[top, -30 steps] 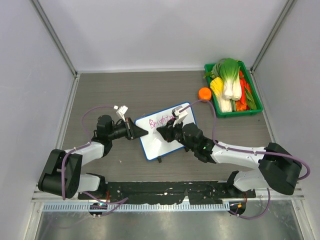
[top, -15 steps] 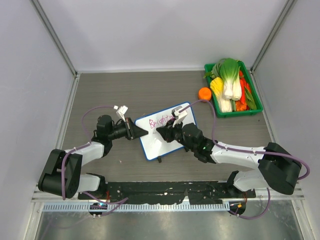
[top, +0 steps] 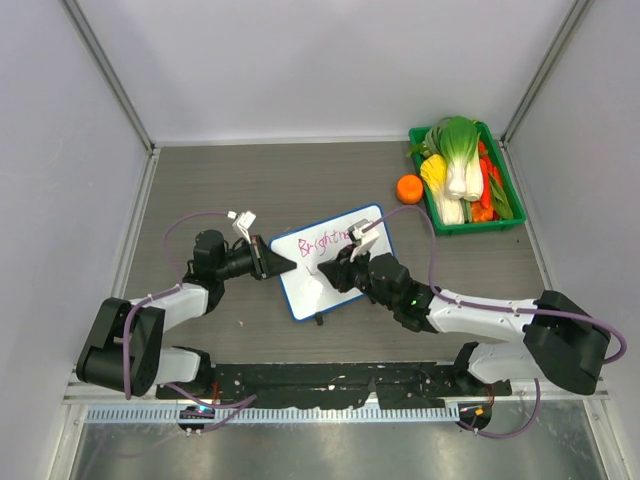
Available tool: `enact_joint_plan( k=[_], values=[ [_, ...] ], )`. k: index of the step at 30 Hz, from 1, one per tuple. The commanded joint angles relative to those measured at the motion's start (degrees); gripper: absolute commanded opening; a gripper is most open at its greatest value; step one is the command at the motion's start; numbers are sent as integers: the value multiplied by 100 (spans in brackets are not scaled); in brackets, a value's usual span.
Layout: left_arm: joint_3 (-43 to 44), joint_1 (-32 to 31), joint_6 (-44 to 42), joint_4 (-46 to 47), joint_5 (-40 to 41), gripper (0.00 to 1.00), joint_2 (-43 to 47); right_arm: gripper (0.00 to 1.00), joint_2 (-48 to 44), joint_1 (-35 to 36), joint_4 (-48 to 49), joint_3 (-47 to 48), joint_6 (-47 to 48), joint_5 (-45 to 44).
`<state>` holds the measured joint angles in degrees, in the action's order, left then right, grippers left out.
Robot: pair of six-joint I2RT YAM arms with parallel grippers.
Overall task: Write a sentence on the whiteboard
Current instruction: Write with the whiteboard marker on the whiteboard.
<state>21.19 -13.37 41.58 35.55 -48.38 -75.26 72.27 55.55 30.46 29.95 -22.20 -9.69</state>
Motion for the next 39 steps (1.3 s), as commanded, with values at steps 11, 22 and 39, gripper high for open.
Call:
enact_joint_plan(
  k=[11, 22, 39],
  values=[
    [-89, 27, -520, -329, 382, 0, -102, 1, -425, 35, 118, 476, -75, -472],
    [-106, 27, -528, -356, 382, 0, -50, 1, -29, 35, 75, 520, -110, -665],
    [-89, 18, -520, -338, 382, 0, -102, 1, 173, 35, -13, 327, -118, -622]
  ],
)
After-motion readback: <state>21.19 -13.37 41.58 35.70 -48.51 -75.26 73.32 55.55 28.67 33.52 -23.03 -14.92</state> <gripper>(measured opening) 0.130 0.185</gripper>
